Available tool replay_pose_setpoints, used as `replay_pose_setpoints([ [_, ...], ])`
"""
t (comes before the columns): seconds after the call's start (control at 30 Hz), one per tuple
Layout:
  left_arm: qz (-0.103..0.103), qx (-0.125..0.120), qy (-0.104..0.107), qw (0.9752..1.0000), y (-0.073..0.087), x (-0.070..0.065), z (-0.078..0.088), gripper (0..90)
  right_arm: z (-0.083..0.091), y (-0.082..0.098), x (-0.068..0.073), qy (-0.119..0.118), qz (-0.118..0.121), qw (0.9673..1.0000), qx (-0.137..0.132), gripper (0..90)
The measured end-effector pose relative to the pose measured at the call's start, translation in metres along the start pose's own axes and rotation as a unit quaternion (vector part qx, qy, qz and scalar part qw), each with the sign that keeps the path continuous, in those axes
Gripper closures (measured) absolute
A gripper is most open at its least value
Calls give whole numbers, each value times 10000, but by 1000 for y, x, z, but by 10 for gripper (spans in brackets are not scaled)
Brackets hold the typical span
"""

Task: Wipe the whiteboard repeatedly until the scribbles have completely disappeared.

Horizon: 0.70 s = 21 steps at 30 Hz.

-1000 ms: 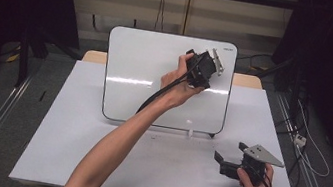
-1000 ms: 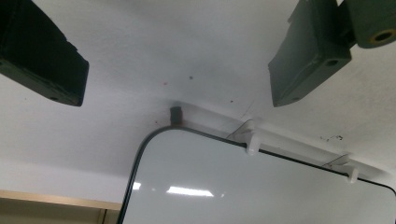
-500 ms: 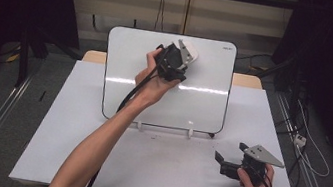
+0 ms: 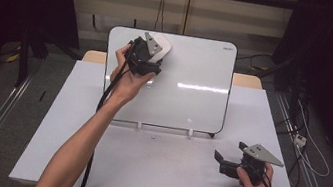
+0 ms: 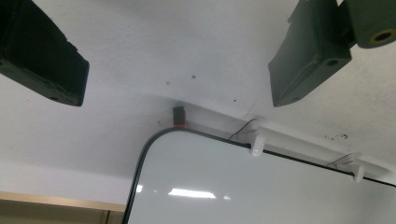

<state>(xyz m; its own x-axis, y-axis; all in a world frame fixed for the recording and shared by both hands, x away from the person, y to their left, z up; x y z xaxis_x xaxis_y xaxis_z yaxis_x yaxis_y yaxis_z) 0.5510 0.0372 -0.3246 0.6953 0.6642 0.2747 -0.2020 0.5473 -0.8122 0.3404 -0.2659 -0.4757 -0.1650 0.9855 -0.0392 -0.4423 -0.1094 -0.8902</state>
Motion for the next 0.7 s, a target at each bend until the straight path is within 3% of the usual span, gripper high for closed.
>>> replay_pose_setpoints([
  [0.07, 117, -53, -5, 9999, 4, 6, 3, 311, 0, 0, 0, 5, -9, 10000, 9, 48],
  [0.27, 164, -10, 47, 9999, 12, 13, 9, 312, 0, 0, 2, 11, 5, 10000, 25, 48],
  [0.5, 46, -143, 27, 9999, 15, 11, 14, 313, 0, 1, 0, 34, 15, 10000, 23, 48],
  [0.7, 189, -191, 133, 9995, 27, 7, 20, 313, 2, 1, -1, 24, 22, 10000, -5, 48],
])
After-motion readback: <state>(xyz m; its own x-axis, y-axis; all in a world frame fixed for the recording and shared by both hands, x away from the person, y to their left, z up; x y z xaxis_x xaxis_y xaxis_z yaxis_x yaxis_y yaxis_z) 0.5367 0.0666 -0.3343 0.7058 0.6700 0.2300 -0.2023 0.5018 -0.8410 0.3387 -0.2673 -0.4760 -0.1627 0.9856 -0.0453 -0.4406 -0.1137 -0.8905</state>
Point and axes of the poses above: each handheld gripper's, and its own axes: z roughly backward along the jaws, y roughly out of its underside, x roughly to its left, the point moved 6 cm from there along -z, roughly forward along the jaws, and after that the axes turned 14 degrees about y, right-handed, at the moved point
